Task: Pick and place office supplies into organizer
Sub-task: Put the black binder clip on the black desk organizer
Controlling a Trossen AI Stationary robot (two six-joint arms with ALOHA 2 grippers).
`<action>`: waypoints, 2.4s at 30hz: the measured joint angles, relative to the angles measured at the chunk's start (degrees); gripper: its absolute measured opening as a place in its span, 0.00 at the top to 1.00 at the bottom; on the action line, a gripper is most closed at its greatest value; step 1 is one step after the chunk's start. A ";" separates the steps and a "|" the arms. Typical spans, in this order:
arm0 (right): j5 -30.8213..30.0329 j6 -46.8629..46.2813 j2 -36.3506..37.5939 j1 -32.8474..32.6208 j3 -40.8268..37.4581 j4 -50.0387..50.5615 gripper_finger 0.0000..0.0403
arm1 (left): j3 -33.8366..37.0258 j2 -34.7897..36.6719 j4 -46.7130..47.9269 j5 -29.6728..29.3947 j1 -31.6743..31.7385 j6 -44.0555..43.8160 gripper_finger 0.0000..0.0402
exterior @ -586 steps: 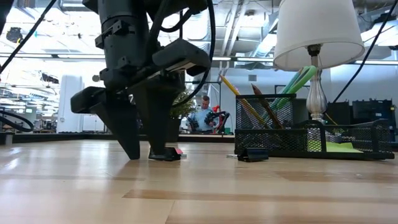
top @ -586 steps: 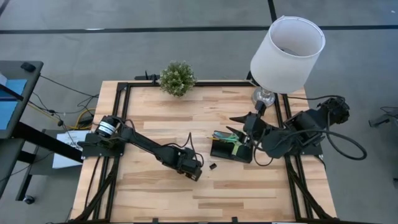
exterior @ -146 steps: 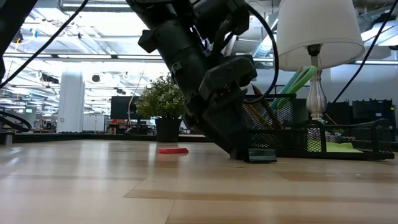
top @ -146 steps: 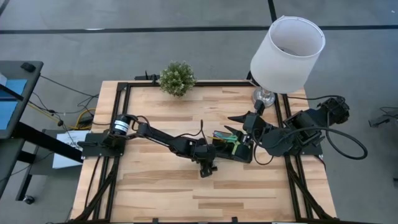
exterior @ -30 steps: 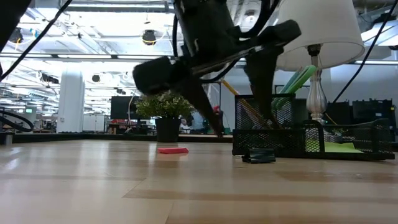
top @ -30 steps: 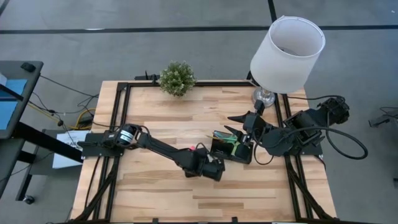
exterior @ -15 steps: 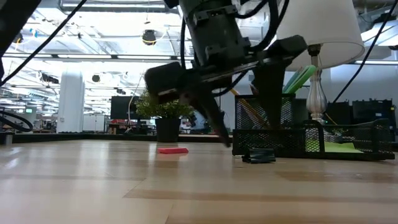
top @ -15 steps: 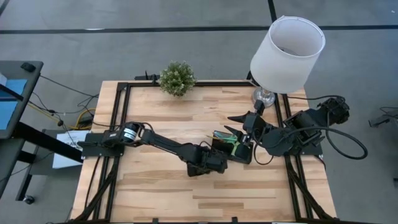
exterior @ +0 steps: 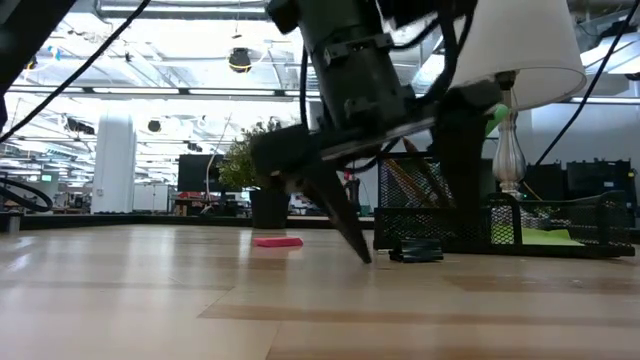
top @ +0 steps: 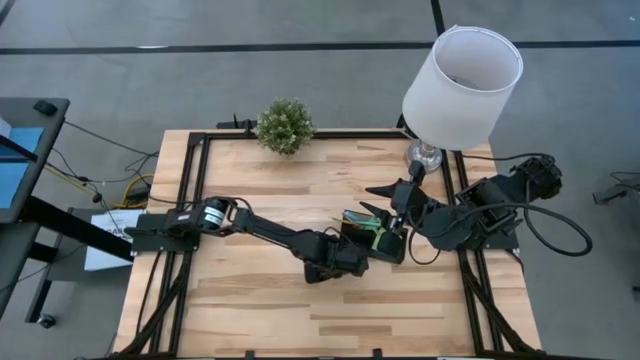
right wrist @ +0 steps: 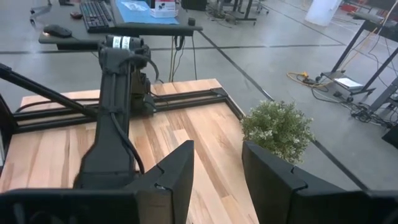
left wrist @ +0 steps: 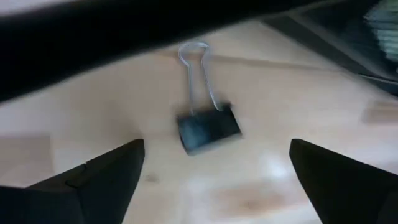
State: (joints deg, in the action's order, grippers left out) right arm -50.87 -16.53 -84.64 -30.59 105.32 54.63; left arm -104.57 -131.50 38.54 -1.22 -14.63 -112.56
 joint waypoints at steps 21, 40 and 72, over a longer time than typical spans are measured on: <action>0.01 0.00 0.00 -0.01 0.00 -0.28 0.68 | 0.02 -2.43 0.94 1.98 0.59 -3.67 0.16; 0.00 0.00 0.00 -0.01 0.00 -0.31 0.68 | -1.44 -3.39 -0.51 -2.79 1.39 4.11 0.50; 0.02 0.00 0.00 0.00 0.00 -0.72 0.68 | -1.99 -5.06 1.38 -7.56 1.07 9.89 0.25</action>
State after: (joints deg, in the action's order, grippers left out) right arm -50.85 -16.53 -84.64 -30.59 105.32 53.91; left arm -106.56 -136.55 39.93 -8.78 -13.57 -102.68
